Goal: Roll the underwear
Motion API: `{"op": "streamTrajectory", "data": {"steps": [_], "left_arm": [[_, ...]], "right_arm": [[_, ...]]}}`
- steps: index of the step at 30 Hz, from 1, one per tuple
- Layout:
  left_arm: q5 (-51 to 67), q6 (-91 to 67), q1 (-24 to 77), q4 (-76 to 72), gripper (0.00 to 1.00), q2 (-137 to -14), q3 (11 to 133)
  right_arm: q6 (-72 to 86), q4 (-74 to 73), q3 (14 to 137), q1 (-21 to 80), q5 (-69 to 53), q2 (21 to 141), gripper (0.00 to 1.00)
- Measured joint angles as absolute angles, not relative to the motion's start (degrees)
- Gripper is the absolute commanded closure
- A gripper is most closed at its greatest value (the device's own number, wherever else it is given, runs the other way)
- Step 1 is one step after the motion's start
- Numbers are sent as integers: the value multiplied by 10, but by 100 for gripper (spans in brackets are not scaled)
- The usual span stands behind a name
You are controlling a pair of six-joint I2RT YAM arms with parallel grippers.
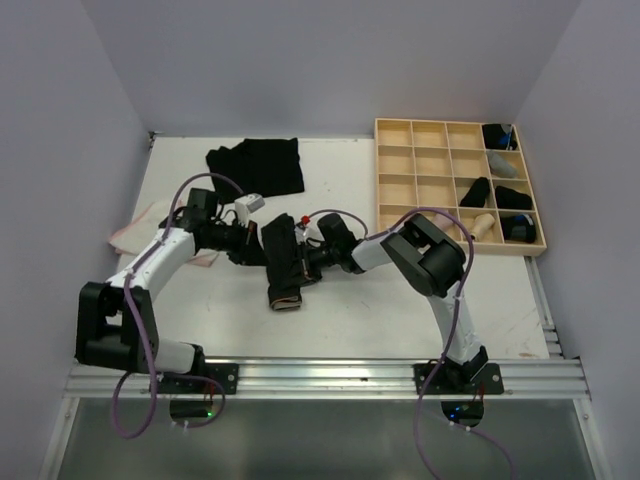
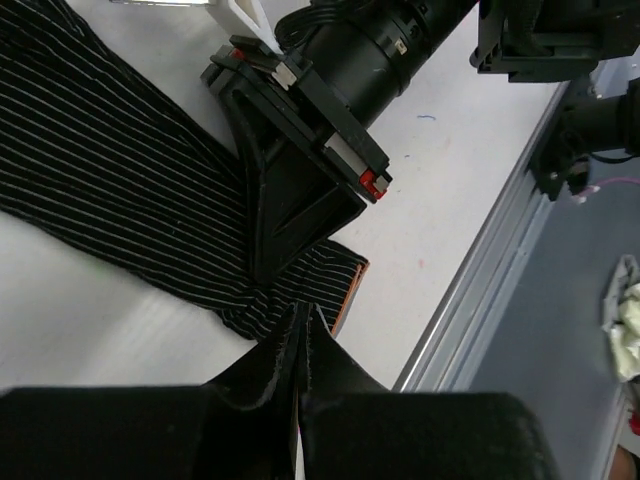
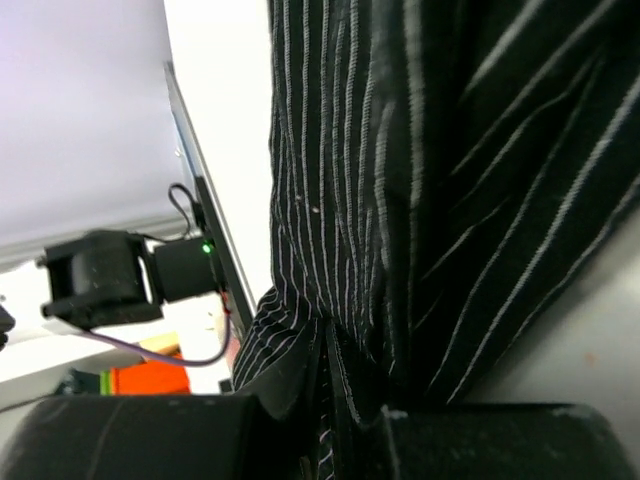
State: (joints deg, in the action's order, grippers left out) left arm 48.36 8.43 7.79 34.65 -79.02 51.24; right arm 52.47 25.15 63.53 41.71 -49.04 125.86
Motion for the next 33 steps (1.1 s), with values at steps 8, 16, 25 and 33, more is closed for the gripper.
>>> {"op": "streamTrajectory", "data": {"steps": [8,16,25,33], "left_arm": [[550,9,78,258,100,-909,507],[545,-31,76,208,100,-1076,517],[543,36,75,254,73,-1068,573],[467,91,75,276,43,-817,621]], "right_arm": [[453,223,614,417,-494,1228,89],[399,201,595,417,-491,1195,88],[343,121,597,403,-490,1118,76],[40,-130,736,372,-388,910,66]]}}
